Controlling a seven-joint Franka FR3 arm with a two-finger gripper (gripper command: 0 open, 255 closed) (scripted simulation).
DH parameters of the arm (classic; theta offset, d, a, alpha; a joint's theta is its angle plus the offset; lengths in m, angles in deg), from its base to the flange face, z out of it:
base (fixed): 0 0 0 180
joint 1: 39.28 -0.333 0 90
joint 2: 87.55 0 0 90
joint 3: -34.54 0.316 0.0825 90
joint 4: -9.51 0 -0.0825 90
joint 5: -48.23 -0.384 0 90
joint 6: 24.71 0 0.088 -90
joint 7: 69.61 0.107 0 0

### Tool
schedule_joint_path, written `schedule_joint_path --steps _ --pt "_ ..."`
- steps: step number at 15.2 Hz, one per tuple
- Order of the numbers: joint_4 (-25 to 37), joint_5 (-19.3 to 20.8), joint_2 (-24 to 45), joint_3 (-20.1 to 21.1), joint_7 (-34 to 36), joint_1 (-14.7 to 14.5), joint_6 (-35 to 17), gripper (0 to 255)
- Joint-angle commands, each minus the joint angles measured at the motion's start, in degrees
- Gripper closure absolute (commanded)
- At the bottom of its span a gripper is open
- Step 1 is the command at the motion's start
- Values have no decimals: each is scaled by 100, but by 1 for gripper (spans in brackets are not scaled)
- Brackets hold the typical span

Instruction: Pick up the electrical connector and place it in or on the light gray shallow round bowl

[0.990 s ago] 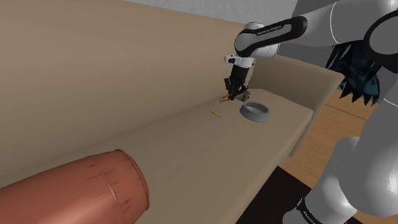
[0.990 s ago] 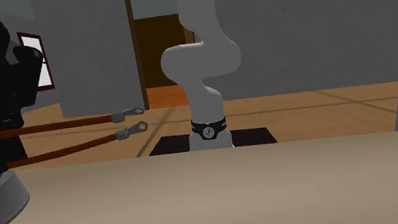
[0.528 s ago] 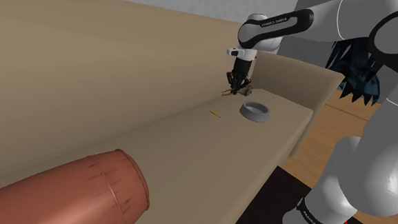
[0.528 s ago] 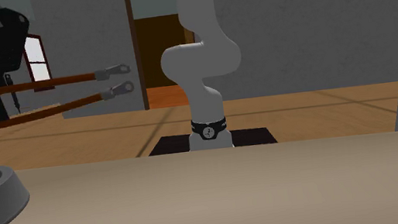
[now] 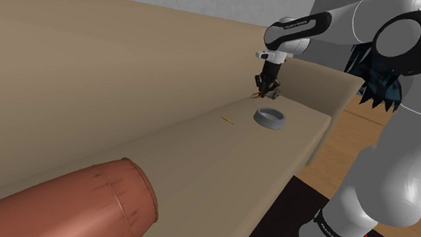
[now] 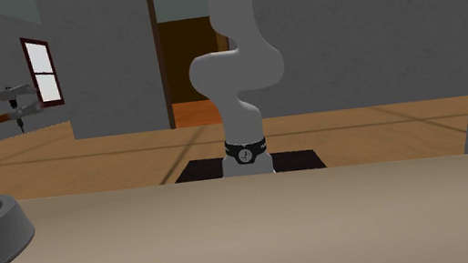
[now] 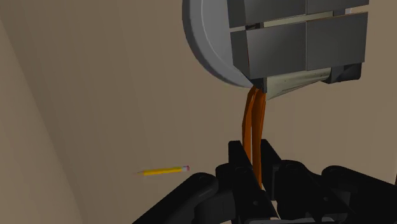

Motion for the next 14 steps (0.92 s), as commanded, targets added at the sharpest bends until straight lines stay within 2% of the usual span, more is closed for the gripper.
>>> schedule_joint_path --steps 1,7,14 --pt "140 -72 123 -122 -310 160 60 255" --pt "837 -497 791 -439 -1326 791 307 255" --pt "439 -610 924 -396 -1412 812 -188 255"
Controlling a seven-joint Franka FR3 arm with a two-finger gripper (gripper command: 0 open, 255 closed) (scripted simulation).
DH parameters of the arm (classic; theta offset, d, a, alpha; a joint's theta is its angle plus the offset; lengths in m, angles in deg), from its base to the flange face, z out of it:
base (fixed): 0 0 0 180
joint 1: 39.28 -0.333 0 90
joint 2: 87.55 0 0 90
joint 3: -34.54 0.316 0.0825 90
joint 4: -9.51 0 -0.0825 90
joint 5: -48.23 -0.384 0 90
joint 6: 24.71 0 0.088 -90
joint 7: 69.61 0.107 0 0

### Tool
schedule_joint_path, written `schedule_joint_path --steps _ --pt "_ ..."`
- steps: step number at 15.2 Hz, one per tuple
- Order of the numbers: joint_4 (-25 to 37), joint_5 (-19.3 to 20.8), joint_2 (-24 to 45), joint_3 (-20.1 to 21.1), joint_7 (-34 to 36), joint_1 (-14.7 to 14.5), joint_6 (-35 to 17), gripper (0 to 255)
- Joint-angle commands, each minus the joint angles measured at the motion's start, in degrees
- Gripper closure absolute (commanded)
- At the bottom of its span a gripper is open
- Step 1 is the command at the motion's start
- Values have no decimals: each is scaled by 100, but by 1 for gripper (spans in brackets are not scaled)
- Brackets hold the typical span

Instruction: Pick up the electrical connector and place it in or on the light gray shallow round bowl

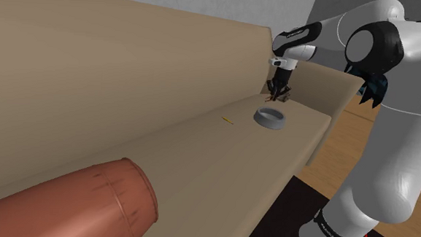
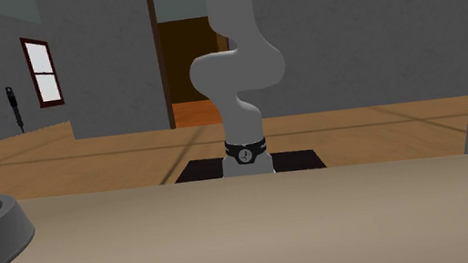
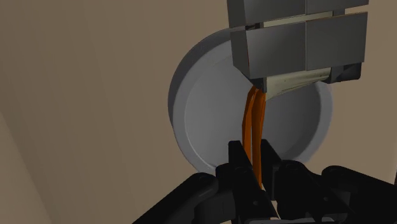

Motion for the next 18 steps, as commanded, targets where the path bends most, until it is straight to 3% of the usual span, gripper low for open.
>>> schedule_joint_path --steps 1,7,15,16,18 --pt "-115 -44 51 9 -43 15 -154 255" --pt "-395 -194 228 58 -150 51 -563 255" --pt "-395 -194 228 58 -150 51 -563 255" --pt "-395 -194 227 58 -150 51 -563 0" --pt "-395 -194 227 58 -150 51 -563 0"
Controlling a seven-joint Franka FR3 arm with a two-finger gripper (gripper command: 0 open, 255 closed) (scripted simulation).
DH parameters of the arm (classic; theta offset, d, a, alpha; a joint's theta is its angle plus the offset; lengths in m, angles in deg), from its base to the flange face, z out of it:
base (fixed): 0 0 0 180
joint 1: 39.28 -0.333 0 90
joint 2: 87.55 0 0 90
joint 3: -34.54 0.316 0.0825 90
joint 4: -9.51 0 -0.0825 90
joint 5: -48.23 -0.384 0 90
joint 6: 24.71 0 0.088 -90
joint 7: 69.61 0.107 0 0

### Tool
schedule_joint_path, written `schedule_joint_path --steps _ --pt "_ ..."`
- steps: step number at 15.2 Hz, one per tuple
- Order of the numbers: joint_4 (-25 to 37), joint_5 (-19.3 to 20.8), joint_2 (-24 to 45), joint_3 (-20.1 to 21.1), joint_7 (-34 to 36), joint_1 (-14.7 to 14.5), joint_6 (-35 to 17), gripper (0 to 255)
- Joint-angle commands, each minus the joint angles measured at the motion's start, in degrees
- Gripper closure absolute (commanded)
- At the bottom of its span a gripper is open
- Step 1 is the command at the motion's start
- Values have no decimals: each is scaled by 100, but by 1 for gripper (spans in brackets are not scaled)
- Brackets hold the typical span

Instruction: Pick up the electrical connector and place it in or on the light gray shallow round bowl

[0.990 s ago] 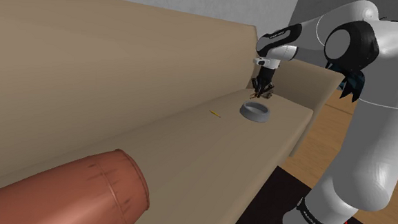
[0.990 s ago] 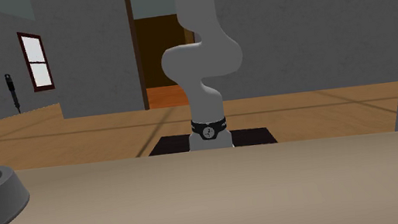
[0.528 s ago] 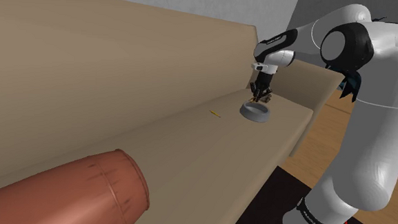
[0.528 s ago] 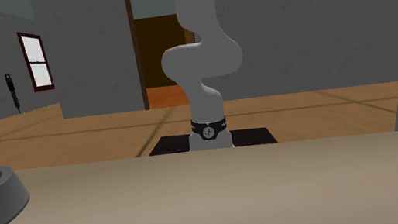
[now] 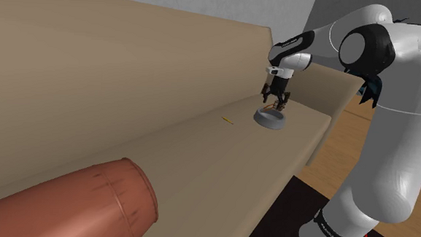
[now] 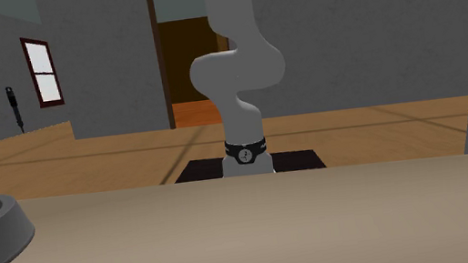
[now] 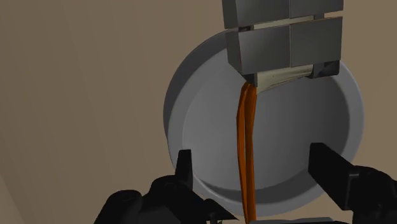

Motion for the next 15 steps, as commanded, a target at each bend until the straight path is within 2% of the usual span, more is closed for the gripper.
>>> schedule_joint_path --steps 1,3,7,15 --pt "0 0 0 0 0 0 0 0" --pt "0 0 0 0 0 0 0 0" --pt "517 182 -202 -69 123 -19 664 0" --pt "517 183 -202 -69 123 -19 664 0"
